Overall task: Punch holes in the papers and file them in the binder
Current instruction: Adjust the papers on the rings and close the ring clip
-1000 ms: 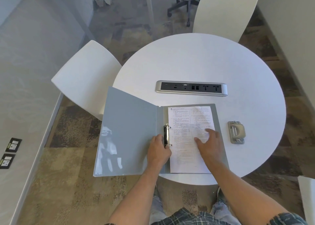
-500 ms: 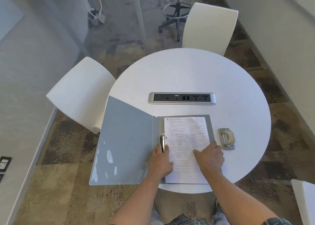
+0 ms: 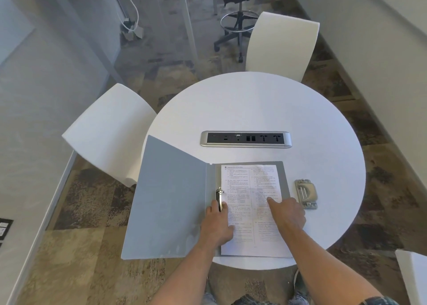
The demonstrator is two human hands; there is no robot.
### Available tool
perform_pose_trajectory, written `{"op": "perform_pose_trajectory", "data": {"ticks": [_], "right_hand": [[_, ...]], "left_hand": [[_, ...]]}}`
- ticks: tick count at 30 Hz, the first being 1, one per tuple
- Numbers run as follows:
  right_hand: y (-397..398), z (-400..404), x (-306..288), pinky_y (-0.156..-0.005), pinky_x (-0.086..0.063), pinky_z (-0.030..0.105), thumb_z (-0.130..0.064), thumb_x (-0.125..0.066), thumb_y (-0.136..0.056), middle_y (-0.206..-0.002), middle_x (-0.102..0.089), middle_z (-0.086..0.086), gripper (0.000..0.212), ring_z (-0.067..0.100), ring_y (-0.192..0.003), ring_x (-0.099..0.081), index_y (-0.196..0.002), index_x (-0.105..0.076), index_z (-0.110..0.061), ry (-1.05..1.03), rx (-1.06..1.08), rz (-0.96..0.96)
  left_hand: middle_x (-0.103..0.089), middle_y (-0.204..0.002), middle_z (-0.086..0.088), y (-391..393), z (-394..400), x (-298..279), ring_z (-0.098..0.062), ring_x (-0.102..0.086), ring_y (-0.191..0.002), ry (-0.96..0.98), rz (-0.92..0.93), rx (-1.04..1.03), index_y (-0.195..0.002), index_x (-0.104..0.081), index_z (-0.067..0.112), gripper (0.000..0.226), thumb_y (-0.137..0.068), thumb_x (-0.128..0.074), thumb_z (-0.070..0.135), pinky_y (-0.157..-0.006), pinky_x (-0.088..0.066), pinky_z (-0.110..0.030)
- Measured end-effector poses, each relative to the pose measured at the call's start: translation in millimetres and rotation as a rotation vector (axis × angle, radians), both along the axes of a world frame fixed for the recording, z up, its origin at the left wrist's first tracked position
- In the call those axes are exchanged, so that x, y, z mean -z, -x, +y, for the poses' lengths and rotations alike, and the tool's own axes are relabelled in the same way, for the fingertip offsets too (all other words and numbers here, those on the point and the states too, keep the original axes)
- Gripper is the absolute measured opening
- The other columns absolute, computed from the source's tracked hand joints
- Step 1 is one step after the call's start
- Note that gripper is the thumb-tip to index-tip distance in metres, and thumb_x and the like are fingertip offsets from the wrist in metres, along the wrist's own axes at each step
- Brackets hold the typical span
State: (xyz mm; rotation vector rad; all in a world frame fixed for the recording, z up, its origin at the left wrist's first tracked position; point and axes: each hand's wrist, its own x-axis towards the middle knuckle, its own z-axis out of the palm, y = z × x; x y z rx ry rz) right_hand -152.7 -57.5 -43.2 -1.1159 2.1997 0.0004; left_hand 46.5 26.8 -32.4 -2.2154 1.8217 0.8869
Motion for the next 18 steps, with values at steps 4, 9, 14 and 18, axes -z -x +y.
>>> {"op": "perform_pose_trajectory", "data": {"ticks": [4,9,14,18], "right_hand": [[5,-3,-2,-0.096,-0.053,0.048,-0.071,-0.064,-0.081,-0.12,-0.066,0.014,0.076,0.036,-0.115,-0.059,-0.124,-0.063,-0.008,-0.066,0.036,-0.064],[4,-3,-6,-0.095,-0.054,0.048,-0.071,-0.062,-0.079,-0.119,-0.067,0.014,0.076,0.037,-0.113,-0.062,-0.122,-0.065,-0.008,-0.033,0.046,-0.087],[-2,6,-4,-0.092,-0.056,0.051,-0.064,-0.063,-0.076,-0.116,-0.07,0.013,0.077,0.039,-0.105,-0.067,-0.125,-0.055,-0.005,0.025,0.127,-0.13],[-1,10,-3,-0.083,-0.06,0.047,-0.062,-0.067,-0.077,-0.094,-0.074,0.003,0.059,0.029,-0.085,-0.071,-0.11,-0.066,-0.013,0.055,0.198,-0.328]], "left_hand": [[-0.016,-0.157,-0.009,-1,0,-3,-0.027,-0.03,-0.141,-0.002,0.022,-0.01,-0.159,-0.018,0.015,0.082,-0.096,-0.059,0.046,-0.108,-0.045,-0.038],[-0.017,-0.157,-0.008,-2,0,-4,-0.026,-0.03,-0.14,0.005,0.033,-0.008,-0.158,-0.02,0.015,0.08,-0.096,-0.059,0.046,-0.106,-0.047,-0.037],[-0.019,-0.156,-0.007,-2,0,-6,-0.026,-0.032,-0.139,0.013,0.045,-0.021,-0.157,-0.023,0.016,0.077,-0.096,-0.06,0.046,-0.105,-0.048,-0.037],[-0.019,-0.155,-0.006,-3,0,-6,-0.025,-0.032,-0.139,0.007,0.057,-0.035,-0.157,-0.024,0.017,0.077,-0.095,-0.059,0.047,-0.106,-0.048,-0.037]]}}
